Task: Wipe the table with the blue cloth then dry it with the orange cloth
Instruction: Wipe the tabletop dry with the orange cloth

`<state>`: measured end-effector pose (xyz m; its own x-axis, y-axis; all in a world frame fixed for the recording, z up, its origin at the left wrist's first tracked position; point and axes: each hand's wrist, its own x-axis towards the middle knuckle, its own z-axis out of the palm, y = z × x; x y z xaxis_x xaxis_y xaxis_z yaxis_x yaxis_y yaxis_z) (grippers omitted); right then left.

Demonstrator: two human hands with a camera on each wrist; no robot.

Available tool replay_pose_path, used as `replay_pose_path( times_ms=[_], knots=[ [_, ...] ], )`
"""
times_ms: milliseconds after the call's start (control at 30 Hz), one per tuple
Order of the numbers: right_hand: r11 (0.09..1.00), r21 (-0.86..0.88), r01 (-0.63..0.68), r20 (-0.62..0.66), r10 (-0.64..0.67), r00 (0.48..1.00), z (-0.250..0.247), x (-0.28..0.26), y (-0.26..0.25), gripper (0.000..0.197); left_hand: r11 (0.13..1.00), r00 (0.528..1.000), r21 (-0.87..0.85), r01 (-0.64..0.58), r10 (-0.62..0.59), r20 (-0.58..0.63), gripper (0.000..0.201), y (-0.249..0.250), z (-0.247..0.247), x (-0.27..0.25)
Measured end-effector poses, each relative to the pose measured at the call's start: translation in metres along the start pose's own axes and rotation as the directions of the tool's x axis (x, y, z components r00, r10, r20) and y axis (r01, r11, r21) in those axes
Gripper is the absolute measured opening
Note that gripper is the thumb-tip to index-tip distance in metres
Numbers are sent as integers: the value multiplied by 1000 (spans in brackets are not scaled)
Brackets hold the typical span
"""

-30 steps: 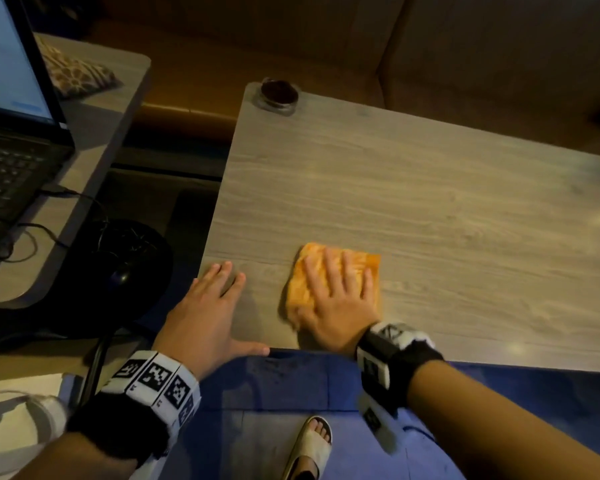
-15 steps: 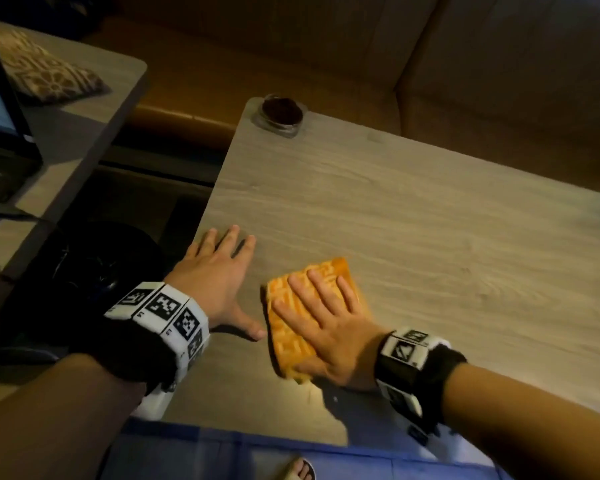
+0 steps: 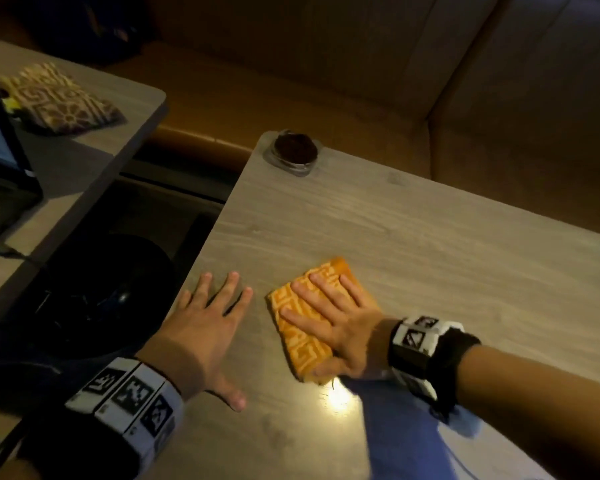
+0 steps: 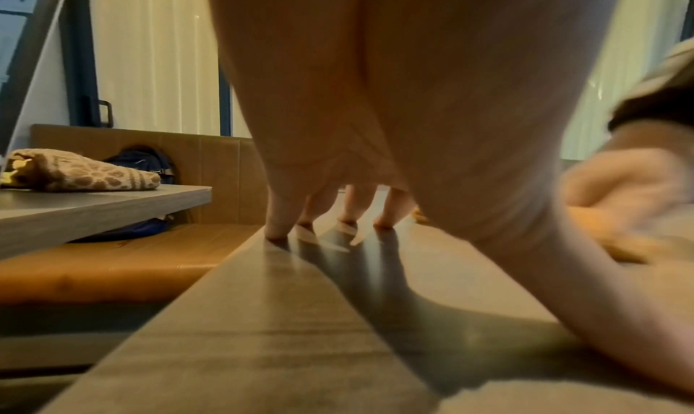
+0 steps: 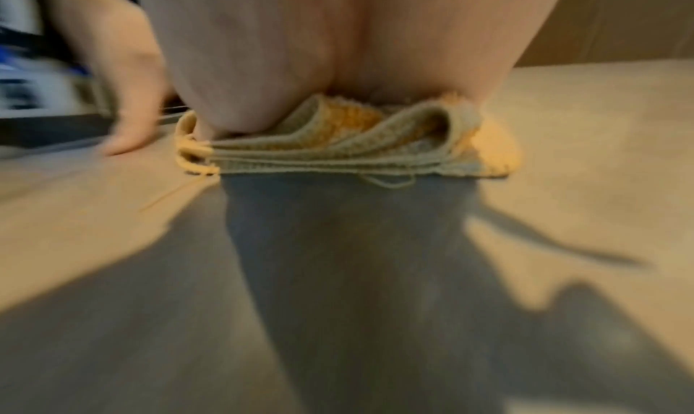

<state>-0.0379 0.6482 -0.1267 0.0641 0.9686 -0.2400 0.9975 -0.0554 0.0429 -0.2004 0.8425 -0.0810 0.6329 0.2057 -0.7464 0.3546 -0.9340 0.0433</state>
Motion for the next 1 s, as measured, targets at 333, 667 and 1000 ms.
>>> replay_pose_path(
  times_ms=[333,667,1000],
  knots=[
    [955,65,-291,48,288,956,-12,50,59,78,993,990,-108,-52,37,-137,107,-15,-45,7],
    [881,97,-463,101,454,885,-25,109,130,80,969,949,-245,-32,-47,-313,118,-15,-127,91],
    [874,139,-466,84,458,885,-27,118,159,83,979,847,-112,-171,88,-524,132,-17,-216,174]
  ],
)
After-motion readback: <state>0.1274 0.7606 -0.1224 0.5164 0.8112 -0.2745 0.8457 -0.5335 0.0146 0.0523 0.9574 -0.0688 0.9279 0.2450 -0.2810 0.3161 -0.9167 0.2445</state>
